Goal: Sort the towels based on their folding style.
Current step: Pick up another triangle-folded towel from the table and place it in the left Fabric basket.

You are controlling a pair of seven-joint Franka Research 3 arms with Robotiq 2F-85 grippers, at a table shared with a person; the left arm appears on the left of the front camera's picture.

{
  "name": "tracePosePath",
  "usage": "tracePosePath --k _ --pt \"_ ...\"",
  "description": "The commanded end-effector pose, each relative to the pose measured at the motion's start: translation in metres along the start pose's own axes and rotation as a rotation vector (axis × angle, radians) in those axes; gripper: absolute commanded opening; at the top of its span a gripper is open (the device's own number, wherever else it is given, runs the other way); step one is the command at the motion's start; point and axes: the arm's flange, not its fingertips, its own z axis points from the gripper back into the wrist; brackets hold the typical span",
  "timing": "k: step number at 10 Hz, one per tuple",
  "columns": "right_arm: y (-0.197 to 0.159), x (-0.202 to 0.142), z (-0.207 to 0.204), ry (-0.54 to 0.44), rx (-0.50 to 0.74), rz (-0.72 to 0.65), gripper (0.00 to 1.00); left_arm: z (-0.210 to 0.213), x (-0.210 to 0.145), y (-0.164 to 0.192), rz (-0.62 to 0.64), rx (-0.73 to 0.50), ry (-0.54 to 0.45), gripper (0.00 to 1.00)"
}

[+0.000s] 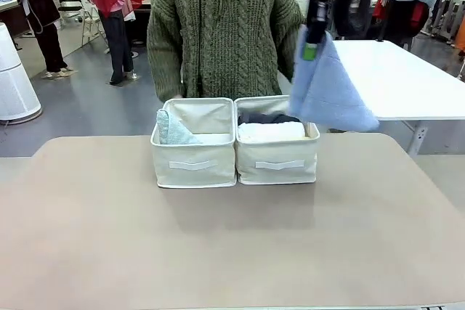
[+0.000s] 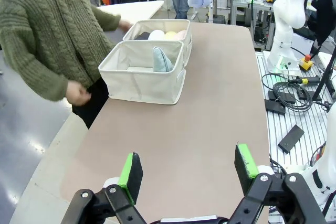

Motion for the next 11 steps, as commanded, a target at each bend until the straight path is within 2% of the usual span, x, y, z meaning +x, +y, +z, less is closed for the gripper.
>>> tracePosePath --k 1,3,4,6,8,10,11 --pt "-0.028 0.074 0.029 0.06 -0.041 0.042 0.16 0.001 0.0 -0.003 -0.006 0.001 0.0 0.92" --pt "-0.053 0.15 0.045 0.051 -0.021 0.087 0.16 0.001 0.0 -0.003 -0.006 0.001 0.0 0.92" --pt "-0.064 0.192 0.046 0.016 -0.031 0.116 0.16 0.001 0.0 -0.003 -0.006 0.001 0.0 0.92" --pt "-0.081 0.231 0.034 -0.098 -0.015 0.114 0.16 0.001 0.0 -0.003 -0.006 0.001 0.0 0.92" --pt "-0.095 0.232 0.013 -0.206 -0.011 0.051 0.16 0.001 0.0 -0.003 -0.006 0.001 0.0 0.92" --pt "-0.099 0.225 0.002 -0.215 -0.037 0.017 0.16 0.001 0.0 -0.003 -0.006 0.001 0.0 0.92" --pt "-0.057 0.199 -0.023 -0.183 -0.023 0.083 0.16 0.001 0.0 -0.003 -0.006 0.001 0.0 0.92"
